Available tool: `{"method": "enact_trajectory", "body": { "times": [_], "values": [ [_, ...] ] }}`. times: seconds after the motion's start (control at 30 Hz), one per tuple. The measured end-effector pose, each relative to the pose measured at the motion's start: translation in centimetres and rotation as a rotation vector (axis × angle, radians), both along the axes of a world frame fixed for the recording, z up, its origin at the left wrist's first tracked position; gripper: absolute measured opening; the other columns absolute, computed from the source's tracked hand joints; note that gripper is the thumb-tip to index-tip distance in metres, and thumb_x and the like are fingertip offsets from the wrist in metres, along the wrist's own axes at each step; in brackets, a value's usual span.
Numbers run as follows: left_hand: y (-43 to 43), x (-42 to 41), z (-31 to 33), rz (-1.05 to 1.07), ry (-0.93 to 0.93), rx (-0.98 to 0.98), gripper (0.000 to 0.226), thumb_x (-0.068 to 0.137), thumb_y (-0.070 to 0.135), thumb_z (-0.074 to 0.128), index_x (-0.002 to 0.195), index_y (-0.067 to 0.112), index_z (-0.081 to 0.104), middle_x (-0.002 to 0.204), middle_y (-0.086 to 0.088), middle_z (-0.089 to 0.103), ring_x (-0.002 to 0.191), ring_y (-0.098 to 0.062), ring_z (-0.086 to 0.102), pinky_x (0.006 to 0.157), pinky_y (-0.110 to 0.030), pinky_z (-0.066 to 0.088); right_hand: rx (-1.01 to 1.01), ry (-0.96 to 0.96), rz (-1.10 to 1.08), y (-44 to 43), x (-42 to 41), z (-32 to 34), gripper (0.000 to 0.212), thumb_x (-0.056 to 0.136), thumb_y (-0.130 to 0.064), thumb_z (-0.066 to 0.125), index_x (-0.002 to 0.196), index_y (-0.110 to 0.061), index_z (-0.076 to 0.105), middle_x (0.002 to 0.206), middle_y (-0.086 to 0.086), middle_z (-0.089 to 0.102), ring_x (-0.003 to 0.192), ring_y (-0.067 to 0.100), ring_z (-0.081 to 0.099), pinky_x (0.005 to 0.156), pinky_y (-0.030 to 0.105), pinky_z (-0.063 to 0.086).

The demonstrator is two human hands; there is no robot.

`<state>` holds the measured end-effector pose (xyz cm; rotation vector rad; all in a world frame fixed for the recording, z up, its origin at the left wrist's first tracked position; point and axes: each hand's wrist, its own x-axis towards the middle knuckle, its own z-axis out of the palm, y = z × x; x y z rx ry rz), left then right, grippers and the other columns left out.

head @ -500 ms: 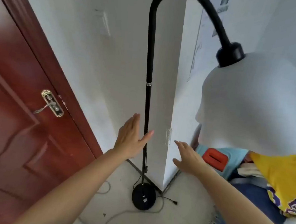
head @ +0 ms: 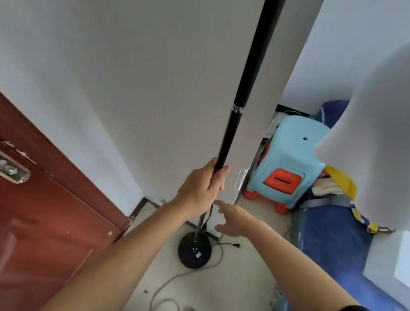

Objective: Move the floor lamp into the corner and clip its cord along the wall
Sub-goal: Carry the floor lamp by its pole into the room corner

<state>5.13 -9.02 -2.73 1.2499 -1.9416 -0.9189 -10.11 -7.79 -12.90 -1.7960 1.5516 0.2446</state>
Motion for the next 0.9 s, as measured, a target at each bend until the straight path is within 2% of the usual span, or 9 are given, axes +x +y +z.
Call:
{"method": "enact_trajectory", "body": {
  "times": [0.1, 0.27, 0.33, 0.43, 0.6, 0.7, 0.8, 0.9],
  "values": [
    [-0.7, 1.3, -0.1, 0.015, 0.076, -0.010, 0.040, 0.099, 0.052, 0.030, 0.080, 0.023, 0.050, 0.070, -0.008, 0.064, 0.067, -0.021, 0.061, 0.063, -0.025, 0.046, 0.035, -0.023, -0.004, 0.1, 2.0, -0.6, 0.082, 0.087, -0.028, 0.066, 0.154, -0.027, 0.018, 0.144, 0.008, 0.050, 0.128, 0.027, 0.051, 0.105, 0.039, 0.044],
    [-1.4, 3.0, -0.6, 0.120, 0.211, 0.015, 0.038, 0.097, 0.052, 0.032, 0.078, 0.024, 0.049, 0.063, -0.002, 0.058, 0.064, -0.024, 0.061, 0.070, -0.034, 0.050, 0.025, -0.068, -0.033, 0.2, 4.1, -1.4, 0.085, 0.086, -0.032, 0.068, 0.153, -0.032, 0.017, 0.140, 0.011, 0.049, 0.122, 0.028, 0.054, 0.102, 0.042, 0.047],
    [-1.6, 3.5, -0.7, 0.179, 0.229, 0.009, 0.036, 0.100, 0.049, 0.032, 0.077, 0.025, 0.048, 0.061, 0.002, 0.054, 0.064, -0.024, 0.062, 0.067, -0.030, 0.051, 0.033, -0.104, -0.055, 0.5, 4.7, -1.8, 0.086, 0.085, -0.034, 0.069, 0.153, -0.035, 0.016, 0.140, 0.011, 0.047, 0.120, 0.028, 0.055, 0.101, 0.043, 0.048],
    [-1.7, 3.6, -0.4, 0.240, 0.236, 0.002, 0.034, 0.107, 0.032, 0.033, 0.077, 0.023, 0.046, 0.061, 0.000, 0.052, 0.065, -0.022, 0.062, 0.065, -0.015, 0.049, 0.028, -0.132, -0.082, 1.3, 5.1, -2.1, 0.087, 0.085, -0.033, 0.070, 0.152, -0.037, 0.015, 0.139, 0.009, 0.047, 0.118, 0.029, 0.056, 0.101, 0.043, 0.049],
    [-0.6, 2.3, 0.8, 0.229, 0.205, 0.005, 0.036, 0.106, 0.035, 0.033, 0.075, 0.023, 0.046, 0.063, 0.001, 0.052, 0.068, -0.022, 0.063, 0.067, -0.018, 0.049, -0.023, -0.167, -0.095, 3.0, 3.9, -1.4, 0.088, 0.087, -0.032, 0.069, 0.154, -0.034, 0.013, 0.141, 0.009, 0.046, 0.120, 0.028, 0.055, 0.101, 0.041, 0.048],
    [1.0, 0.6, 2.1, 0.210, 0.195, -0.020, 0.036, 0.106, 0.037, 0.034, 0.074, 0.024, 0.046, 0.061, 0.005, 0.051, 0.066, -0.021, 0.061, 0.070, -0.028, 0.051, -0.057, -0.189, -0.125, 4.0, 2.6, -0.7, 0.085, 0.088, -0.035, 0.068, 0.153, -0.034, 0.014, 0.146, 0.008, 0.043, 0.122, 0.027, 0.055, 0.103, 0.041, 0.048],
    [2.3, -1.6, 4.8, 0.180, 0.258, -0.022, 0.036, 0.104, 0.043, 0.036, 0.075, 0.025, 0.047, 0.055, 0.010, 0.052, 0.059, -0.014, 0.056, 0.078, -0.051, 0.058, -0.075, -0.224, -0.170, 5.1, 1.3, 0.0, 0.085, 0.087, -0.040, 0.069, 0.153, -0.032, 0.016, 0.150, 0.007, 0.042, 0.125, 0.027, 0.054, 0.106, 0.042, 0.046],
    [3.7, -3.9, 8.6, 0.174, 0.347, -0.077, 0.035, 0.105, 0.038, 0.037, 0.074, 0.024, 0.045, 0.049, 0.014, 0.050, 0.052, -0.002, 0.053, 0.081, -0.056, 0.058, -0.077, -0.252, -0.187, 6.7, 0.1, 0.9, 0.081, 0.087, -0.042, 0.069, 0.153, -0.031, 0.022, 0.149, 0.004, 0.045, 0.125, 0.025, 0.055, 0.106, 0.042, 0.046]
  ]
}}
